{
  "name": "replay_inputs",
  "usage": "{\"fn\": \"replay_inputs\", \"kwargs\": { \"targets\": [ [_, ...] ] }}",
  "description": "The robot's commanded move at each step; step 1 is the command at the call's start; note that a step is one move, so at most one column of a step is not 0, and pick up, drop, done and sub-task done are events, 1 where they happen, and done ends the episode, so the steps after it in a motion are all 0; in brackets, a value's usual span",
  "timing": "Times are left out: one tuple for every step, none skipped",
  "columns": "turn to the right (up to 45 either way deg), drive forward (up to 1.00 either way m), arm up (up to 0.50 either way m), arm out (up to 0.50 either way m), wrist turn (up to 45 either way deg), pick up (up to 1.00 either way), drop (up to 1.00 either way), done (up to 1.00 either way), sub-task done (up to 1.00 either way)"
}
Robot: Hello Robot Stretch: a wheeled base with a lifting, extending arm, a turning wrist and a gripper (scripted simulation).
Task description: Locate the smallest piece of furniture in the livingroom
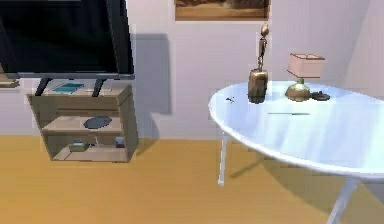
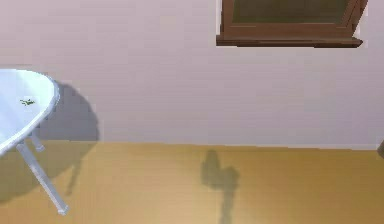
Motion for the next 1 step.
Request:
{"fn": "replay_inputs", "kwargs": {
  "targets": [
    [3.0, 0.00, 0.00, 0.00, 0.0, 0.00, 0.00, 0.00, 0.00]
  ]
}}
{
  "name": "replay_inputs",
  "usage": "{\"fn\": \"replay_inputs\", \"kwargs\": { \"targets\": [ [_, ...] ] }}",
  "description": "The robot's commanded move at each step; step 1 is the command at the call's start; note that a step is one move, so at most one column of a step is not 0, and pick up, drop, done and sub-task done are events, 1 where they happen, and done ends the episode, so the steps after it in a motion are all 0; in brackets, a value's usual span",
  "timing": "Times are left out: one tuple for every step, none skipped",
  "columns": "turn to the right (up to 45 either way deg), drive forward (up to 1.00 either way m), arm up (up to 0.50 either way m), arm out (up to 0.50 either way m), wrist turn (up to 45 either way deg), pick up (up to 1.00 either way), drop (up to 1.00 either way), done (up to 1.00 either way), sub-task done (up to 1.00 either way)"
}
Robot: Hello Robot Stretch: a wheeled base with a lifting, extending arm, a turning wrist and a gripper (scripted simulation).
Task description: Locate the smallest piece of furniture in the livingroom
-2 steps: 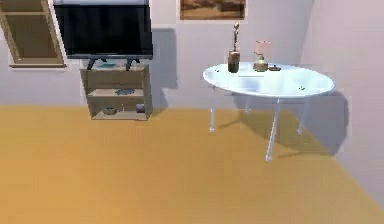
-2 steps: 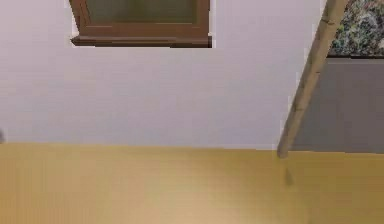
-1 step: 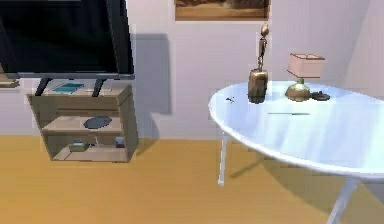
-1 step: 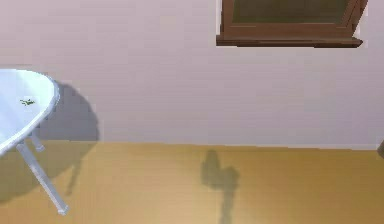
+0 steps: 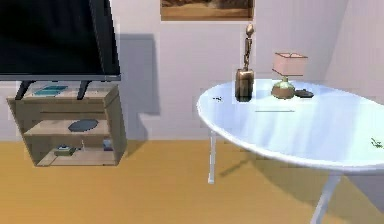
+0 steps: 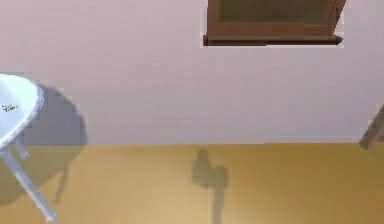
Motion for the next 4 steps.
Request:
{"fn": "replay_inputs", "kwargs": {
  "targets": [
    [0.0, 0.20, 0.00, 0.00, 0.0, 0.00, 0.00, 0.00, 0.00],
    [-39.0, 0.00, 0.00, 0.00, 0.0, 0.00, 0.00, 0.00, 0.00],
    [0.0, 0.70, 0.00, 0.00, 0.0, 0.00, 0.00, 0.00, 0.00],
    [33.0, 0.00, 0.00, 0.00, 0.0, 0.00, 0.00, 0.00, 0.00]
  ]
}}
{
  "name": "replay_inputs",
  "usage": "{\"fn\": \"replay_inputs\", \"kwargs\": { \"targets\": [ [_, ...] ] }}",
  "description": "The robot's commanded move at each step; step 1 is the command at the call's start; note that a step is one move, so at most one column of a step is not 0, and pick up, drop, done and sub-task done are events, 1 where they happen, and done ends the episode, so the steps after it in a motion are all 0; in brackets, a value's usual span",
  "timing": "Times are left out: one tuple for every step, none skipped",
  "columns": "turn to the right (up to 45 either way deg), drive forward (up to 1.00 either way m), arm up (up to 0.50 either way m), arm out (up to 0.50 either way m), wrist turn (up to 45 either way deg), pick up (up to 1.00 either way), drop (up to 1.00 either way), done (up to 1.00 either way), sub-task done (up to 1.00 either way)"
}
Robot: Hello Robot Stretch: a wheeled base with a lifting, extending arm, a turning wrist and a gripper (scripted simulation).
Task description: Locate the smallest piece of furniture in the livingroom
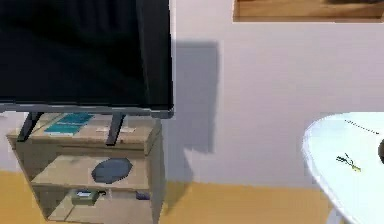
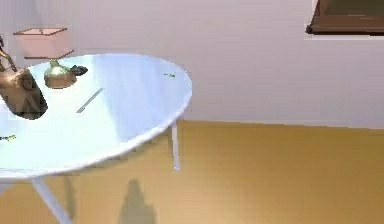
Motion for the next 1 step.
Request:
{"fn": "replay_inputs", "kwargs": {
  "targets": [
    [0.0, 0.45, 0.00, 0.00, 0.0, 0.00, 0.00, 0.00, 0.00]
  ]
}}
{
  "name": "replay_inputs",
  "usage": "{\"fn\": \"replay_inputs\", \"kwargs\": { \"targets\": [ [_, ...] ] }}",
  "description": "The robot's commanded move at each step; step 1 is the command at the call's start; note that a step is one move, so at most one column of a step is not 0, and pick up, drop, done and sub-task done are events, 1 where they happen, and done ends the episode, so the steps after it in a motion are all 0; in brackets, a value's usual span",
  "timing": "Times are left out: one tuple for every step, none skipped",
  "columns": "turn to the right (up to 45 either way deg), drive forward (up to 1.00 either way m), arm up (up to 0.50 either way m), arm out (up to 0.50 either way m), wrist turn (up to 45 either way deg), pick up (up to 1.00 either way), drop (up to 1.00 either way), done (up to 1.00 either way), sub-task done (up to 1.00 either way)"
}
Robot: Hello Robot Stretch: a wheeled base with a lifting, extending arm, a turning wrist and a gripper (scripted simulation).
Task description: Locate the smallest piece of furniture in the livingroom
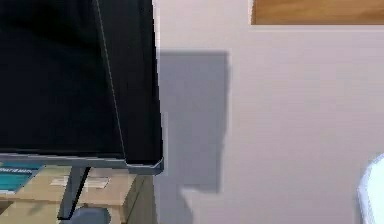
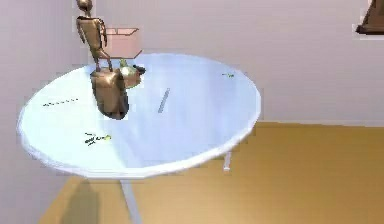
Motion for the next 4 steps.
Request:
{"fn": "replay_inputs", "kwargs": {
  "targets": [
    [-45.0, 0.00, 0.00, 0.00, 0.0, 0.00, 0.00, 0.00, 0.00],
    [-45.0, 0.00, 0.00, 0.00, 0.0, 0.00, 0.00, 0.00, 0.00],
    [0.0, 1.00, 0.00, 0.00, 0.0, 0.00, 0.00, 0.00, 0.00],
    [0.0, 0.30, 0.00, 0.00, 0.0, 0.00, 0.00, 0.00, 0.00]
  ]
}}
